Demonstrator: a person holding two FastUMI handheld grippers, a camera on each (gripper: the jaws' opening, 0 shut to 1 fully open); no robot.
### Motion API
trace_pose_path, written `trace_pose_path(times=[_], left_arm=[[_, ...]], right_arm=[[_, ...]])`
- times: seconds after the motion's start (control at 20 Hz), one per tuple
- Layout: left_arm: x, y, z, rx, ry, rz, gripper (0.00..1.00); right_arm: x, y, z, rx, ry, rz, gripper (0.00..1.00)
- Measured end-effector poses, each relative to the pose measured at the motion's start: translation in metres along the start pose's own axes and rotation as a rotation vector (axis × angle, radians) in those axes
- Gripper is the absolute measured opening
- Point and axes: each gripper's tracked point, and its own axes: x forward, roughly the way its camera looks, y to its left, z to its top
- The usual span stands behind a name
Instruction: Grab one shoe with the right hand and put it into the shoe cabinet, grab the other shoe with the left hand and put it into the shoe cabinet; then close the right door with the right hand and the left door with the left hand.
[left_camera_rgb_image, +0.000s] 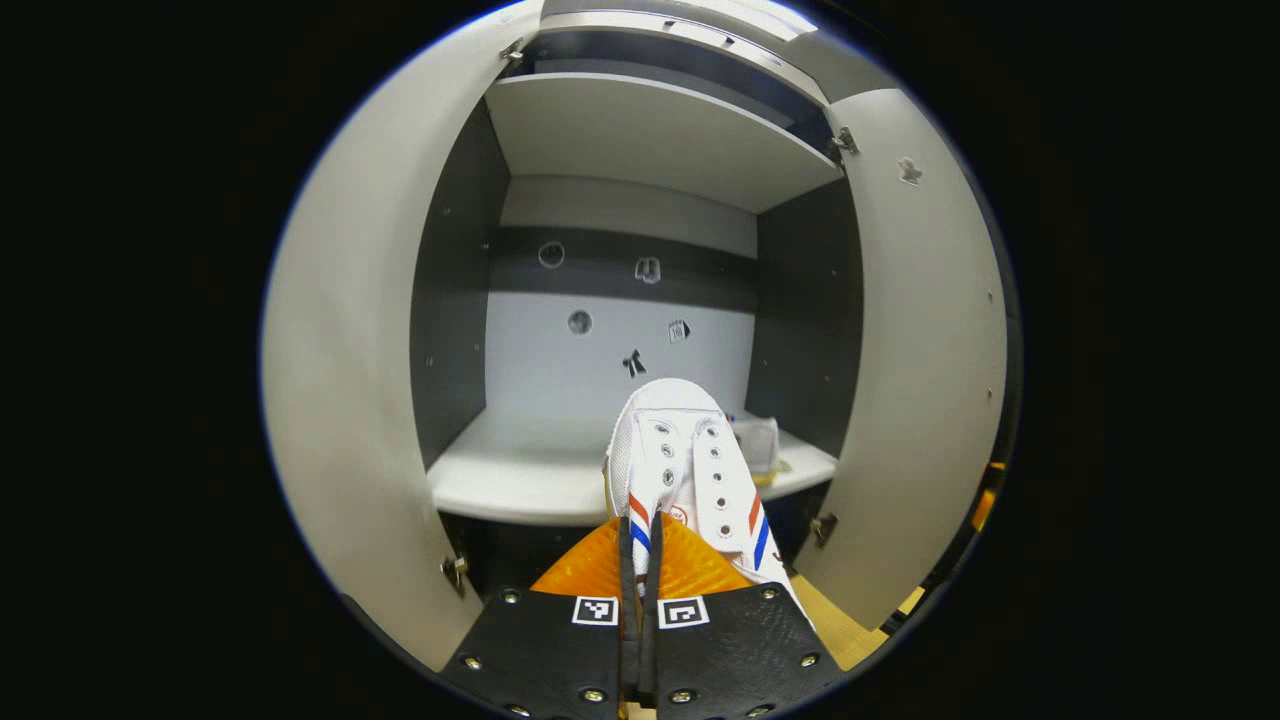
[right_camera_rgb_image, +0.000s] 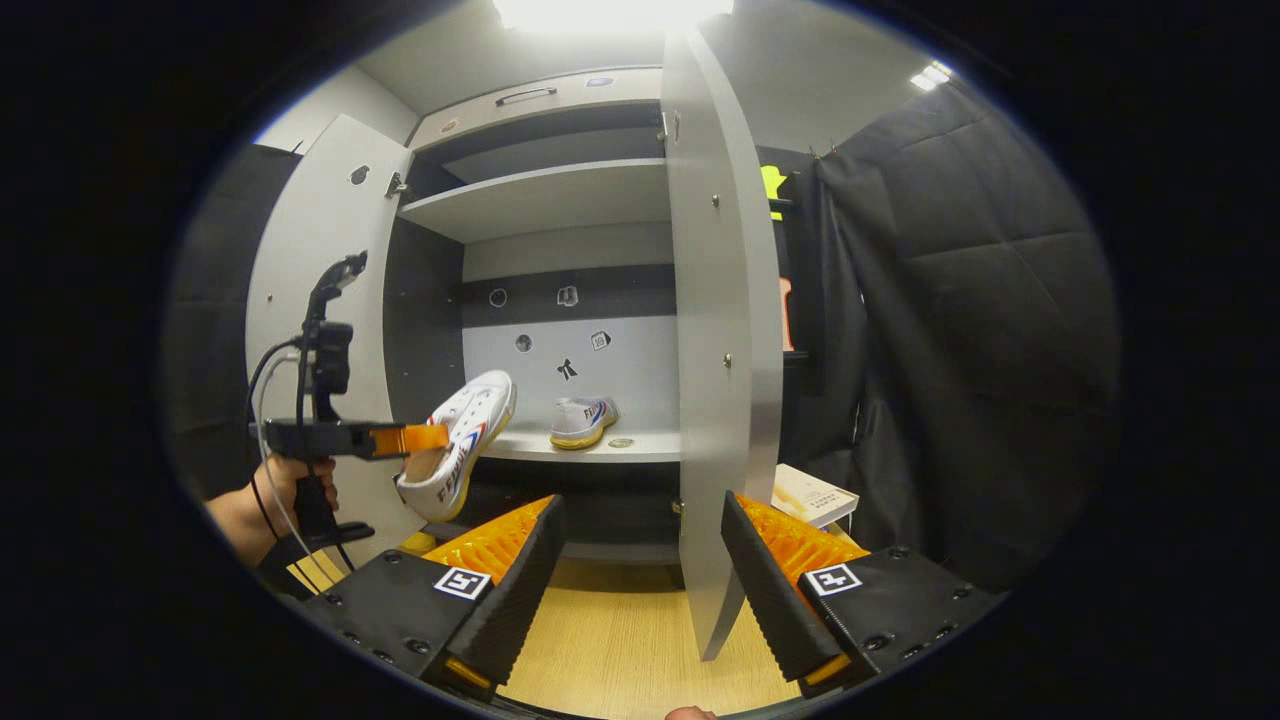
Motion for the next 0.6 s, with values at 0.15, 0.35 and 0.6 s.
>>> trace_pose_path(times=[0.15,0.35,0.6], left_arm=[[-0.0005,0.0003,0.0001,-0.001,-0.027,0.026,0.0],[-0.0006,0.0008,-0.0007,0.003,-0.032,0.061,0.0],[-0.0041,0.002,0.0,-0.004,0.012,0.107,0.0]], right_arm=[[-0.0001,-0.0015,-0.004,-0.002,0.003,0.004,0.92],[-0.0013,-0.0029,-0.0055,0.002,-0.001,0.01,0.92],[-0.0024,-0.0029,-0.0115,0.007,0.012,0.014,0.96]])
